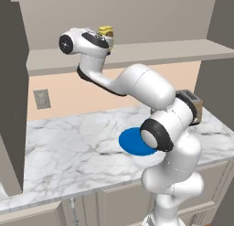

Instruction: Move the hot dog bun to the plate on the dining table and place the condiment next to that plate. Then navigate to the fridge and take the sausage and place it on the plate as well.

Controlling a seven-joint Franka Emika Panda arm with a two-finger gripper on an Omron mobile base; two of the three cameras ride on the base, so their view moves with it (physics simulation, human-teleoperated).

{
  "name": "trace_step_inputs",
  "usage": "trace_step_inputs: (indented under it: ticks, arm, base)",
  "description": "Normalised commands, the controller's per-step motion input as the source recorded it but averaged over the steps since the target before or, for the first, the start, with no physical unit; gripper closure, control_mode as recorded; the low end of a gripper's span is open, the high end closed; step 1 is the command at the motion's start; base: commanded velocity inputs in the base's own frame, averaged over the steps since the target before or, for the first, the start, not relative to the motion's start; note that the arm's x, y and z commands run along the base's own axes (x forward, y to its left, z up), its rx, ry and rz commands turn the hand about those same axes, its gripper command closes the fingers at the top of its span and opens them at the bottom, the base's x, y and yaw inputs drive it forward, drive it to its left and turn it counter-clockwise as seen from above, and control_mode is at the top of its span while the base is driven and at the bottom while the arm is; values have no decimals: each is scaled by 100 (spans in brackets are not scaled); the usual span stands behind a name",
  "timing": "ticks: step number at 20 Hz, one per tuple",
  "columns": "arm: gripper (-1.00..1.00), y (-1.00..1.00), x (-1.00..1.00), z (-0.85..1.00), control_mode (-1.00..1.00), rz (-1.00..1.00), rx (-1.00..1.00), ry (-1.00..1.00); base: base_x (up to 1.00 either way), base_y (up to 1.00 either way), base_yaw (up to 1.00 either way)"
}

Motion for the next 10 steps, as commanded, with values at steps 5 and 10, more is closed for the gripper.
trace_step_inputs:
  ticks: [5,10]
  arm:
    - [-100,-31,12,-14,-100,0,0,0]
    - [-100,-19,14,0,-100,0,0,0]
  base:
    - [0,0,0]
    - [0,0,0]
